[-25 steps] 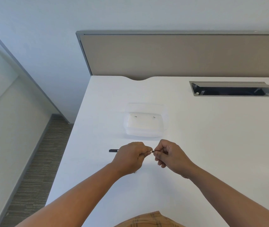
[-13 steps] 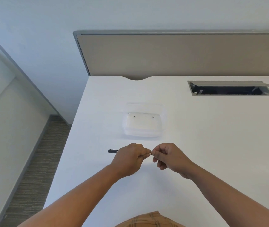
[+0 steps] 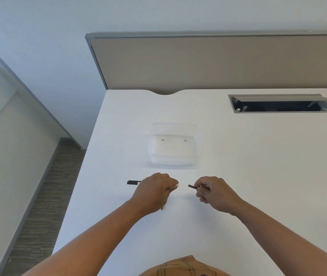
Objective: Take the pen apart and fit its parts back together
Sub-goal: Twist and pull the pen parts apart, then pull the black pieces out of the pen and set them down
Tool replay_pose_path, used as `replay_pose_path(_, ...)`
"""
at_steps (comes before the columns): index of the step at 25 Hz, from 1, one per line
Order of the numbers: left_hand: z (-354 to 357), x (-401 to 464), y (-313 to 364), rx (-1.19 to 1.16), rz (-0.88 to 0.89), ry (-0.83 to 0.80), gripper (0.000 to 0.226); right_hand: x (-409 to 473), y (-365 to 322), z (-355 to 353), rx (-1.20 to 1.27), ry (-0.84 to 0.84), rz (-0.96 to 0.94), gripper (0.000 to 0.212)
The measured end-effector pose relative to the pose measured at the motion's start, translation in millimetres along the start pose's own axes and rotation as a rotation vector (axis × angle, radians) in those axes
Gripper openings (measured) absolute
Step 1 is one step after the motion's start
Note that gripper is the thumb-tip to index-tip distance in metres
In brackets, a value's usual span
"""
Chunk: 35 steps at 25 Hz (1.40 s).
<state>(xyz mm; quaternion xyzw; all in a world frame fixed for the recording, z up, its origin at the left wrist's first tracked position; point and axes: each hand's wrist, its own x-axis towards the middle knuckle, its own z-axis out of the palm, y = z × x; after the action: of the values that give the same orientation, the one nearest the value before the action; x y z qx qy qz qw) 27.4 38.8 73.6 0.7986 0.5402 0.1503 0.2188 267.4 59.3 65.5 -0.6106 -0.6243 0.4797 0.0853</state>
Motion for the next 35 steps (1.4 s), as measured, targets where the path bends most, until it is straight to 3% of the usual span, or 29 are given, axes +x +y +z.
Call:
replay_pose_path(4,1,0,-7,-0.064,0.006,0.01,0.025,6,10,13,-0.09,0.062,0.113,0.012)
replay_pose_path(10,5,3,-8,-0.114,0.0,0.034,0.026,20,21,32,-0.417,0.123,0.189,0.023)
replay_pose_path(26,12,10,-11,-0.208,-0.03,0.077,0.026,31,32,38,-0.389,0.042,0.211,0.024)
replay_pose_path(31,7,18,-12,-0.472,-0.278,-0.005,0.022,30,35,38,-0.306,0.086,0.225,0.026)
replay_pose_path(35,0,25,-14,-0.904,-0.569,0.051,0.016,24,34,40,-0.251,0.223,0.098,0.021)
